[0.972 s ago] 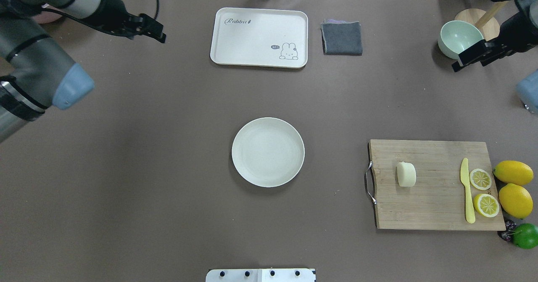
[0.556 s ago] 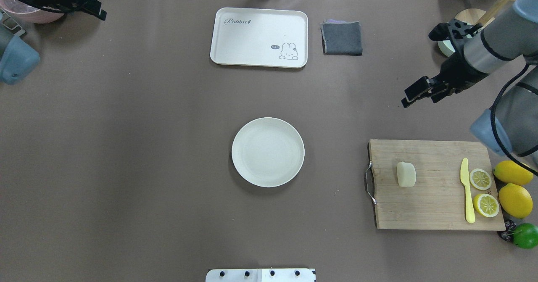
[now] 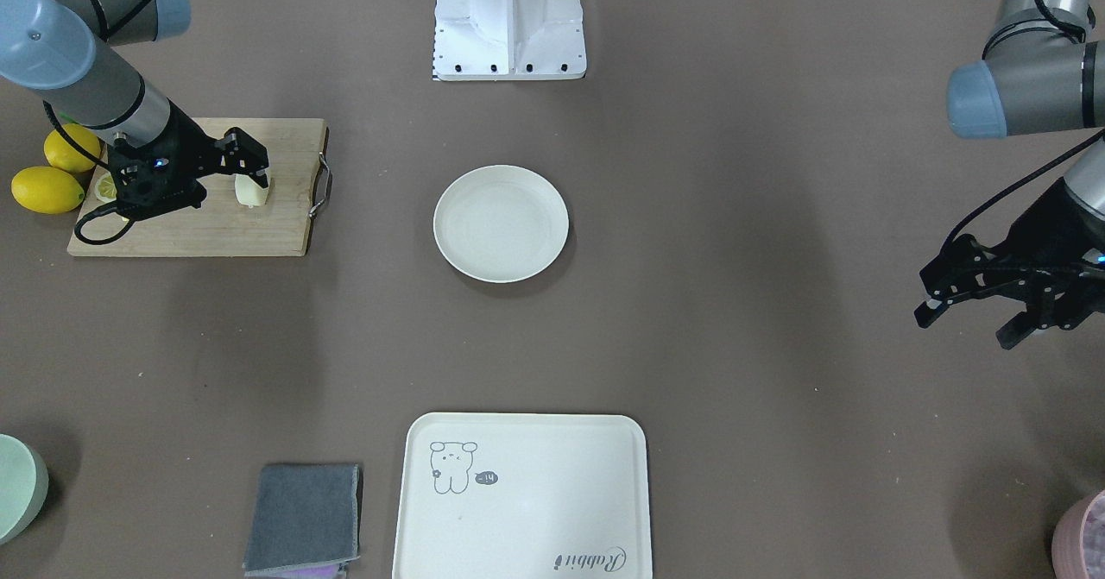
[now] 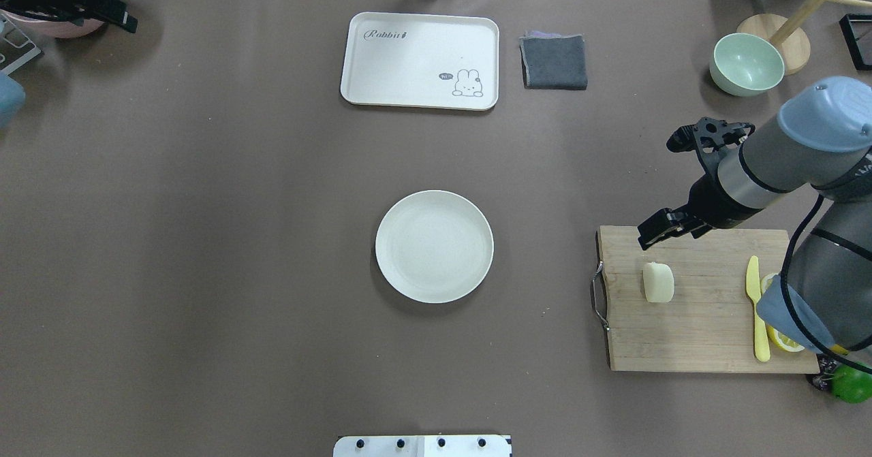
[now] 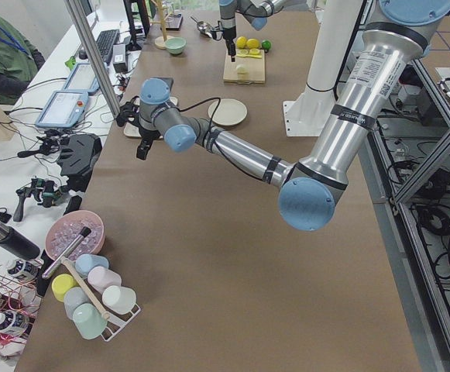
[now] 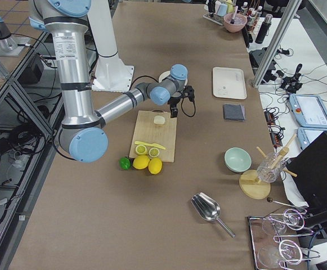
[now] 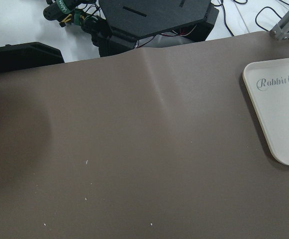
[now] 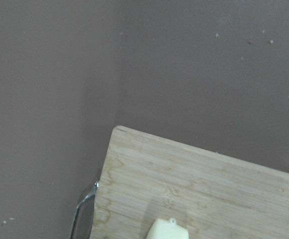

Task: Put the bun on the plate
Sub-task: 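Lower the right gripper over the white bun and close on it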

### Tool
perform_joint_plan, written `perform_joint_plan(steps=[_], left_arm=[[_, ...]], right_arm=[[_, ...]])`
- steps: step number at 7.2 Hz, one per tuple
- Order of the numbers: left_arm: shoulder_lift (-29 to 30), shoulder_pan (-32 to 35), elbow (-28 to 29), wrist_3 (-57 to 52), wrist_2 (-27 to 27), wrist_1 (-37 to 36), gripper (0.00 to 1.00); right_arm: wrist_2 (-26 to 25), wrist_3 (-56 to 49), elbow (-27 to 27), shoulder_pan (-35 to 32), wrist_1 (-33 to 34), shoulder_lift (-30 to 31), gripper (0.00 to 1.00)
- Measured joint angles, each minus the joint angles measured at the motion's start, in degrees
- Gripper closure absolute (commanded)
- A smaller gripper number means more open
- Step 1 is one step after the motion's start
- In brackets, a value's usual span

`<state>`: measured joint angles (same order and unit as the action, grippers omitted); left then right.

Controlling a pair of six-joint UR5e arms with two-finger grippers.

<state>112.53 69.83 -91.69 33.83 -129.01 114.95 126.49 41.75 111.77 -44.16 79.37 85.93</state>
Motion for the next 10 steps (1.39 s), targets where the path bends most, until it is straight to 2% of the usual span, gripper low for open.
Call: perform_joint_plan(steps=[4, 10], left_arm=[[-2.59, 0.2, -3.49, 0.2, 0.14, 0.01, 0.03], [-2.92, -0.32, -3.2, 0.03, 0.5, -0.13, 0.03]], right_arm=[[-5.49, 0.09, 1.29, 5.05, 0.4, 2.87, 0.0], [-8.62, 1.57, -1.88, 6.94, 0.47, -0.72, 0.0]])
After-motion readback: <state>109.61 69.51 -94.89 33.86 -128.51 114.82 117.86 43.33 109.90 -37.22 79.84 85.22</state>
